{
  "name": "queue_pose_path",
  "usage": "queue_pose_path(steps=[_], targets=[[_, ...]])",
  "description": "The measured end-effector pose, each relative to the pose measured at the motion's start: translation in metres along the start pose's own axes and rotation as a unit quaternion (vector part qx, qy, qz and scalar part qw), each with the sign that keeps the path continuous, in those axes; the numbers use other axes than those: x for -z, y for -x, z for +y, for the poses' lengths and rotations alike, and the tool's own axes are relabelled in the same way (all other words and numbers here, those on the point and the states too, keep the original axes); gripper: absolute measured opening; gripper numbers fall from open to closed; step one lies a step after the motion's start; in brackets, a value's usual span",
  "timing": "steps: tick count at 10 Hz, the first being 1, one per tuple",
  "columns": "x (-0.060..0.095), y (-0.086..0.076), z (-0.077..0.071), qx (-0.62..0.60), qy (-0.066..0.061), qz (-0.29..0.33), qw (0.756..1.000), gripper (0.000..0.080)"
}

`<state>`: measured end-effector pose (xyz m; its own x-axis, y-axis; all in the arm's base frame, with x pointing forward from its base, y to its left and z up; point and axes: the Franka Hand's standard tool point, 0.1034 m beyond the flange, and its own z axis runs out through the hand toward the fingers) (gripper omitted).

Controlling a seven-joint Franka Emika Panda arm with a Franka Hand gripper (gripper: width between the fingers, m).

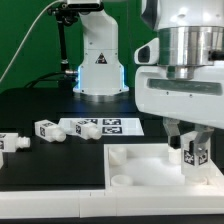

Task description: Assemble one leg

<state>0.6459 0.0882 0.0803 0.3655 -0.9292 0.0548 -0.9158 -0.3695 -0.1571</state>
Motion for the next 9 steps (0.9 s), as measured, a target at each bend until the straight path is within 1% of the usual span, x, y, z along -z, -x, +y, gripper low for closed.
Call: queue_pose_path(steps=[2,4,5,6,7,8,9], targets=[[0.0,0.001,0.002,-0.044,0.002,0.003,0.999,0.0284],[0.001,0.001,0.002,-0.021,0.003,0.003,1.0,0.0284],[0.004,0.013,0.001,0.04,0.017,0.003,0.999,0.0458],[0.009,0.023,-0.006,0.134,0.013,0.002,0.991,0.0589],[0.01,0.029,-0.008,0.22,0.014,0.0,0.975,0.0631],[0.01,0.037,-0.009,0.282,0.015,-0.003,0.959,0.0631],[0.009,0.033,-0.008,0.296,0.015,-0.002,0.955,0.0646]])
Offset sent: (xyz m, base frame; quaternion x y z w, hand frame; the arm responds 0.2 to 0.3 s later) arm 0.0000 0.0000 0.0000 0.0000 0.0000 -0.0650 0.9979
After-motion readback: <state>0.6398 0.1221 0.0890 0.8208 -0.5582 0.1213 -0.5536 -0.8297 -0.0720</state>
